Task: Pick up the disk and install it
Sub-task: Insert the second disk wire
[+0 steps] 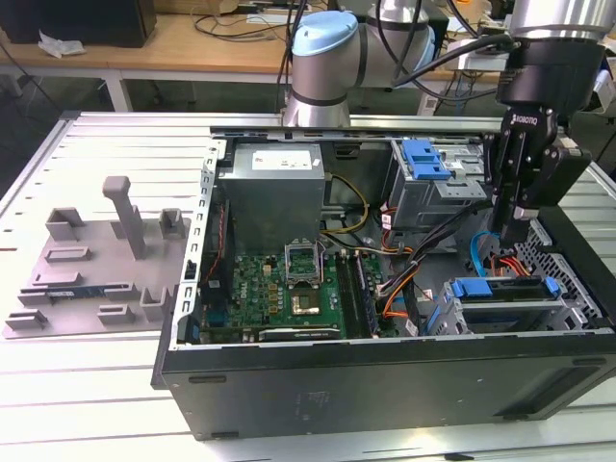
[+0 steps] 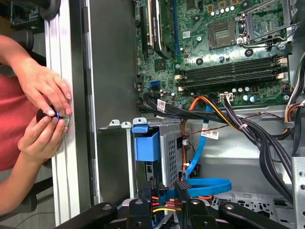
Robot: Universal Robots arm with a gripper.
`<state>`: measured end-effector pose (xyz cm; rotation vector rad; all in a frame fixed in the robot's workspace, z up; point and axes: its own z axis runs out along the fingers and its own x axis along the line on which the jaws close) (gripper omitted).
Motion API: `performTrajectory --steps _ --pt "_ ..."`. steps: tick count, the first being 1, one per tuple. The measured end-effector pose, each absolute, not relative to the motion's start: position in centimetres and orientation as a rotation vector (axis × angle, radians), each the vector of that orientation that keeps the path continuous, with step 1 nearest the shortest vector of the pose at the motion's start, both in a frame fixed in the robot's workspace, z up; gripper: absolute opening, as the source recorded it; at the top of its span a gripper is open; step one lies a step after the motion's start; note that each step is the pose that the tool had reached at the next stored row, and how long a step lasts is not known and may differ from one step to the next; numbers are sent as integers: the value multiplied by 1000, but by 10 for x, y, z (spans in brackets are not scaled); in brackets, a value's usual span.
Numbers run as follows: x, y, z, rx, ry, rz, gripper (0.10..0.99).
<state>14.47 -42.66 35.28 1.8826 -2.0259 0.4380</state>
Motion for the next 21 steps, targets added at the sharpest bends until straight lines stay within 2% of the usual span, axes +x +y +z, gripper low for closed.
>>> performTrajectory --steps 12,14,15,21 --pt "145 -427 350 1883 -2027 436 314" --pt "145 -427 349 1883 -2029 435 184" --pt "145 -427 349 1883 -2030 434 161" --pt "145 -428 349 1883 -2033 431 161"
